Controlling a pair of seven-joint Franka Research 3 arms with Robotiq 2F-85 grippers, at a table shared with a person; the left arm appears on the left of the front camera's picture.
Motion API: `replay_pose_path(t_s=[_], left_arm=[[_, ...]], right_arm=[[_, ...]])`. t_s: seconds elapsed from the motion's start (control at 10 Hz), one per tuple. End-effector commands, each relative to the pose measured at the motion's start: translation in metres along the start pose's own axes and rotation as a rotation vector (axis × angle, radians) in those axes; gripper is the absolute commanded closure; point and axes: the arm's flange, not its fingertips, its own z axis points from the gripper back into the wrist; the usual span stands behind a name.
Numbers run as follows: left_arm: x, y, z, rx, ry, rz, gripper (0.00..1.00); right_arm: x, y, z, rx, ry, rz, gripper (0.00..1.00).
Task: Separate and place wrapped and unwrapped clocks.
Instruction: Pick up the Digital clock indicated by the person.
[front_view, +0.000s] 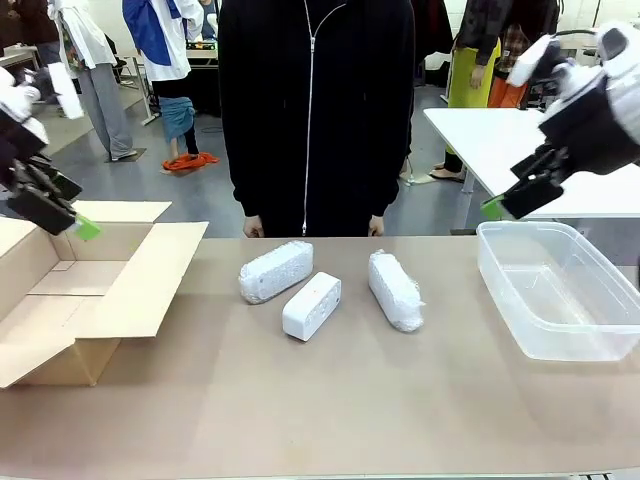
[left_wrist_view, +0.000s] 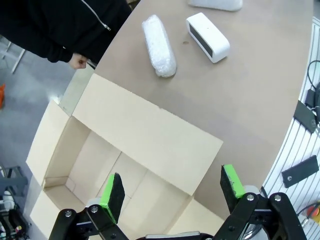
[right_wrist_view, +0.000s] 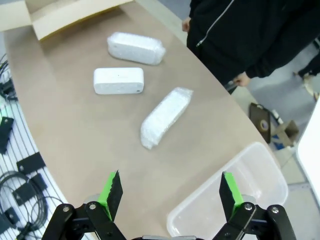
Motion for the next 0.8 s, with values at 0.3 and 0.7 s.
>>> replay_pose_path(t_s=[0.3,0.7], left_arm=[[-0.04,0.023,0.036,-0.105,-0.191,-0.107,0.0],[-0.091,0.049,0.064,-0.074,-0.248,-0.087,0.0]], right_arm=[[-0.079,-0.011,0.018,0.064,-0.123,0.06,0.0],[-0.123,-0.024,0.035,0.075,-0.268,0.029,0.0]])
